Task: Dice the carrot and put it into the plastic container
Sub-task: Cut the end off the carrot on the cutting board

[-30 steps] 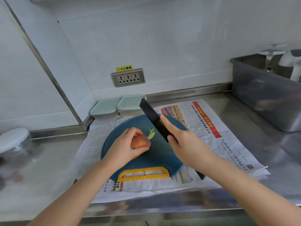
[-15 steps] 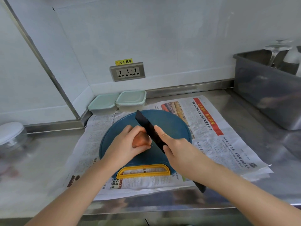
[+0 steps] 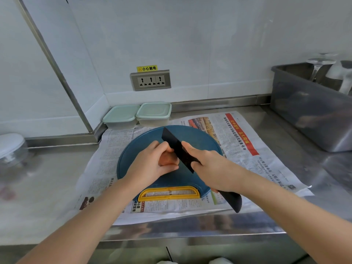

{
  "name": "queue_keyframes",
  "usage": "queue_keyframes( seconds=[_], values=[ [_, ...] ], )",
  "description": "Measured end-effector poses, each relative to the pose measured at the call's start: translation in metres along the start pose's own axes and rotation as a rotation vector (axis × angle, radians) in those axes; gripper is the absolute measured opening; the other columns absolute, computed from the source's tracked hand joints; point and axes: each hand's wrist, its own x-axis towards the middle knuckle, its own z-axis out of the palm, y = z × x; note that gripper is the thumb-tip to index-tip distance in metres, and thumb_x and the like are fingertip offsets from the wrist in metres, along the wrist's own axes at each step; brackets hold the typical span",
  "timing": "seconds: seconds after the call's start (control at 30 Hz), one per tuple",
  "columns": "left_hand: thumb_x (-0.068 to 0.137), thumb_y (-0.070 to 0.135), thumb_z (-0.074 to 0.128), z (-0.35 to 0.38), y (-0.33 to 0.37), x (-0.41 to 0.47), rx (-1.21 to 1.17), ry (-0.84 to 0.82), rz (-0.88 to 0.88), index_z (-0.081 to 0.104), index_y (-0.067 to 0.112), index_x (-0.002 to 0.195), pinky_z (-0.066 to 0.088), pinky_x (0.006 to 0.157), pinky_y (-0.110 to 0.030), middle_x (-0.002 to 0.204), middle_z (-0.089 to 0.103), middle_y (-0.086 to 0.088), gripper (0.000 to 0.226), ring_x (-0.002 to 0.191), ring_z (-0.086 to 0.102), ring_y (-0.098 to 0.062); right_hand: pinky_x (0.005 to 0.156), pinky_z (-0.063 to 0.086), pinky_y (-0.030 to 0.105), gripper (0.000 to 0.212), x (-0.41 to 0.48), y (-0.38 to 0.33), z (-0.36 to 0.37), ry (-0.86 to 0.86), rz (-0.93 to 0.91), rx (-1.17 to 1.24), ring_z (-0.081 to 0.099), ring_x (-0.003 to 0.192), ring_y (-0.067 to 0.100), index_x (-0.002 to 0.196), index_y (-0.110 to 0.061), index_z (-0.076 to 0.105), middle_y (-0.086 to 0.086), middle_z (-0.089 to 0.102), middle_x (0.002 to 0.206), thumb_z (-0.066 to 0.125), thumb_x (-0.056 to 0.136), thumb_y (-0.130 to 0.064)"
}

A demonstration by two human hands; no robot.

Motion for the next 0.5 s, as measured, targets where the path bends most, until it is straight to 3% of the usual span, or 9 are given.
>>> queue_keyframes(
  seconds=[0.3, 0.5],
  values=[
    [0.077, 0.042, 0.074, -0.002, -0.004, 0.004, 0.002, -0.005, 0.026, 0.055, 0.025, 0.106, 0.047, 0.078, -0.024, 0.102, 0.056, 0.006, 0.038, 0.092, 0.056, -0.01, 0.043, 0.047, 0.017, 0.06, 0.012, -0.011, -0.005, -0.057, 0.03, -0.089, 0.052, 0.054, 0.012, 0.153, -0.033, 0.006, -0.005, 0.046, 0.085, 0.031, 0.102, -0.015],
    [0.077, 0.039, 0.075, -0.003, -0.008, 0.008, -0.025, -0.006, 0.028, 0.057, 0.023, 0.105, 0.042, 0.076, -0.022, 0.099, 0.058, 0.007, 0.037, 0.09, 0.056, -0.009, 0.039, 0.044, 0.016, 0.06, 0.021, -0.013, 0.0, -0.063, 0.032, -0.082, 0.051, 0.053, 0.012, 0.153, -0.033, 0.006, -0.006, 0.042, 0.081, 0.031, 0.102, -0.013]
  ],
)
